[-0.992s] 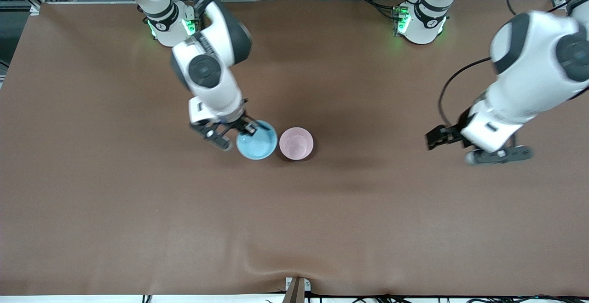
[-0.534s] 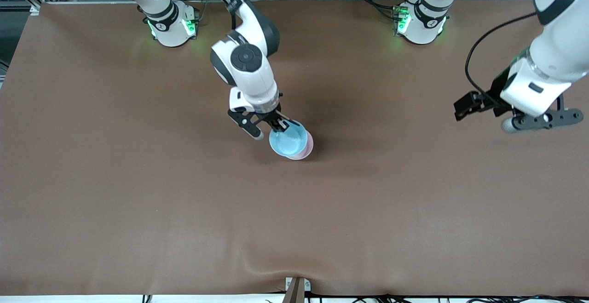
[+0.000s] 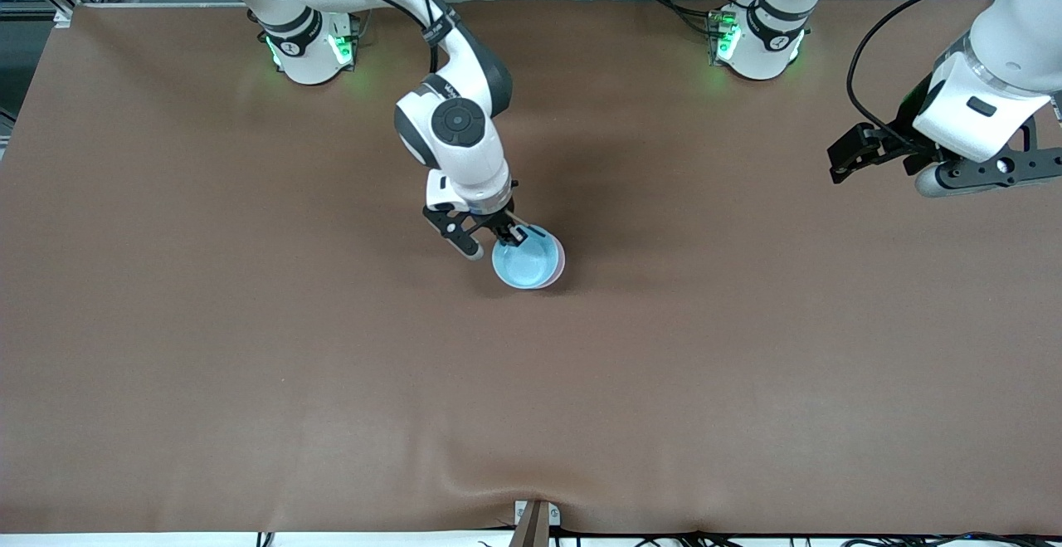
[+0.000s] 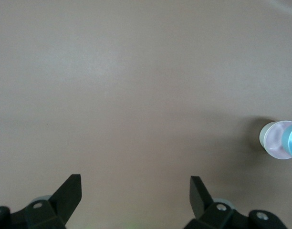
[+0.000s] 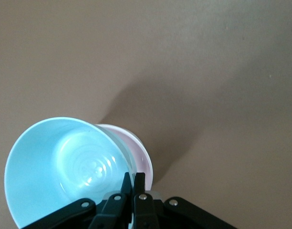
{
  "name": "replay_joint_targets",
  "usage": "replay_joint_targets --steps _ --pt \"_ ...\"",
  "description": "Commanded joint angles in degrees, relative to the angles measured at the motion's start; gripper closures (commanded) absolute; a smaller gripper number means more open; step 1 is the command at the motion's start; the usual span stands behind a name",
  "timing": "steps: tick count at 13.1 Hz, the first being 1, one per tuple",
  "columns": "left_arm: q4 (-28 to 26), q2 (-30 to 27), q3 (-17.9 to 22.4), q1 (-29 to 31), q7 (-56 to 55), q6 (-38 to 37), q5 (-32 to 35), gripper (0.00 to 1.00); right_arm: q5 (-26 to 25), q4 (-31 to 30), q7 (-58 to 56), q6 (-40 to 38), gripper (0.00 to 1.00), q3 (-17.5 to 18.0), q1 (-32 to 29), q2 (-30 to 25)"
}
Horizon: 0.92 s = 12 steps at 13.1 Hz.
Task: Stack pink and blue bowls on white bowl
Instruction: 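Lower the blue bowl into the pink bowl and open the right gripper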
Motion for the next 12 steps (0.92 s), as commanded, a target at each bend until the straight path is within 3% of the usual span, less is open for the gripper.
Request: replay_joint_targets --steps 1,7,8,9,10,12 --pt "-1.59 -2.08 -0.05 0.86 0.77 -0.62 -0.23 0.0 -0.67 0.77 1.82 -0.05 1.0 -0.58 1.51 1.62" --pt "-1.5 -2.08 0.03 2.79 2.17 -0.71 -1.98 0.0 -1.19 1.38 2.87 3.37 1.0 -0.67 1.69 3.82" --pt "-1.5 -2.08 -0.05 2.79 2.43 -0.71 -1.98 0.0 -1.11 1.38 2.87 3.37 0.8 -0.67 1.69 3.82" --pt "-1.59 -2.08 0.03 2.88 2.7 -0.71 -1.98 0.0 -1.11 1.47 2.96 3.29 0.12 -0.67 1.6 3.82" --pt "-1.68 -2.08 0.04 2.88 2.7 -0.71 -1.98 0.0 -1.11 1.56 3.31 3.2 0.0 -0.84 1.69 3.74" --pt "-1.86 -1.99 0.04 2.88 2.7 -0.71 -1.98 0.0 -1.19 2.87 3.31 2.32 0.0 -0.85 1.25 3.21"
